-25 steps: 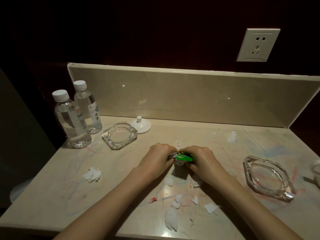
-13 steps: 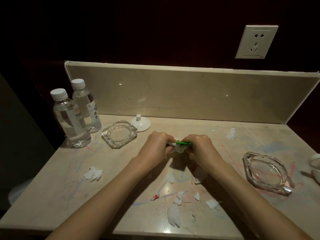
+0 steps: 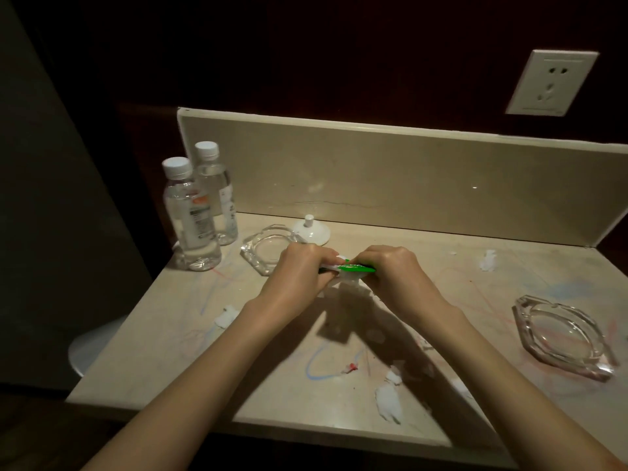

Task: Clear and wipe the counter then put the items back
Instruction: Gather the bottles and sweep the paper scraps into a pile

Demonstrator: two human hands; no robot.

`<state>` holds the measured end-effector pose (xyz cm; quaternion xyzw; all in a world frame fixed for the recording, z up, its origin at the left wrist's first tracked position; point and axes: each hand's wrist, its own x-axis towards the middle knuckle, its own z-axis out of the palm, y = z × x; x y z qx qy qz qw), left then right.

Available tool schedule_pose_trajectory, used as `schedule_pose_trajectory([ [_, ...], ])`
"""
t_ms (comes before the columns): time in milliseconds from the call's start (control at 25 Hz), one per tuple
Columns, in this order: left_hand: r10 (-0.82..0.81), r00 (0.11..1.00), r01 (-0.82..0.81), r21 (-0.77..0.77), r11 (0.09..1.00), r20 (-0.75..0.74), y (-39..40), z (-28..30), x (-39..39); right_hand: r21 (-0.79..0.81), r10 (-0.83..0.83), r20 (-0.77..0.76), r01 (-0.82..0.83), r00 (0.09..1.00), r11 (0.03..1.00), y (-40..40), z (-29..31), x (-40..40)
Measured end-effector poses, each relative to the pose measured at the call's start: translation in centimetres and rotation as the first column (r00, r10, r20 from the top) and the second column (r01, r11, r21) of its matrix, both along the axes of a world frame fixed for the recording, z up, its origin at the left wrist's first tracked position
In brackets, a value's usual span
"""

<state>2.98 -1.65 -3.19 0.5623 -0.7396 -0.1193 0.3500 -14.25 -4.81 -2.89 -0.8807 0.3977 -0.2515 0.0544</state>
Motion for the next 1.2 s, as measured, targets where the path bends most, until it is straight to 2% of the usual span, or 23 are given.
schedule_pose_trajectory([
  [200, 0.111, 0.994, -0.111, -0.016, 0.994, -0.021, 4.8, 0.2, 3.8, -0.062, 0.143, 0.0, -0.143, 0.99, 0.988, 2.8, 0.5, 4.1],
  [400, 0.279, 0.96, -0.279, -0.015, 0.96, -0.014, 12.2, 0.7, 6.9, -0.136, 0.345, 0.0, -0.342, 0.939, 0.93, 6.7, 0.5, 8.5],
  [600, 0.495, 0.868, -0.496, -0.044, 0.867, -0.038, 21.6, -0.3, 9.3, -0.151, 0.569, 0.044, -0.557, 0.821, 0.816, 12.8, -0.8, 13.2],
  [760, 0.567, 0.823, -0.567, -0.003, 0.824, -0.047, 28.7, -2.5, 11.4, -0.094, 0.673, 0.031, -0.668, 0.739, 0.738, 18.2, -3.3, 16.9],
  [880, 0.64, 0.768, -0.633, 0.116, 0.766, -0.034, 33.1, -6.1, 13.1, -0.046, 0.725, -0.033, -0.726, 0.688, 0.686, 21.9, -6.7, 19.2],
  [1000, 0.689, 0.725, -0.675, 0.197, 0.711, -0.002, 36.7, -12.1, 14.7, 0.021, 0.748, -0.075, -0.749, 0.659, 0.662, 25.1, -12.2, 21.1],
  [1120, 0.688, 0.725, -0.67, 0.249, 0.7, 0.017, 38.9, -20.1, 16.1, 0.069, 0.777, -0.081, -0.774, 0.624, 0.629, 27.2, -20.7, 22.9],
  [1200, 0.682, 0.731, -0.646, 0.296, 0.703, -0.025, 40.1, -26.6, 16.7, 0.113, 0.79, -0.079, -0.782, 0.608, 0.613, 28.0, -27.5, 23.9],
])
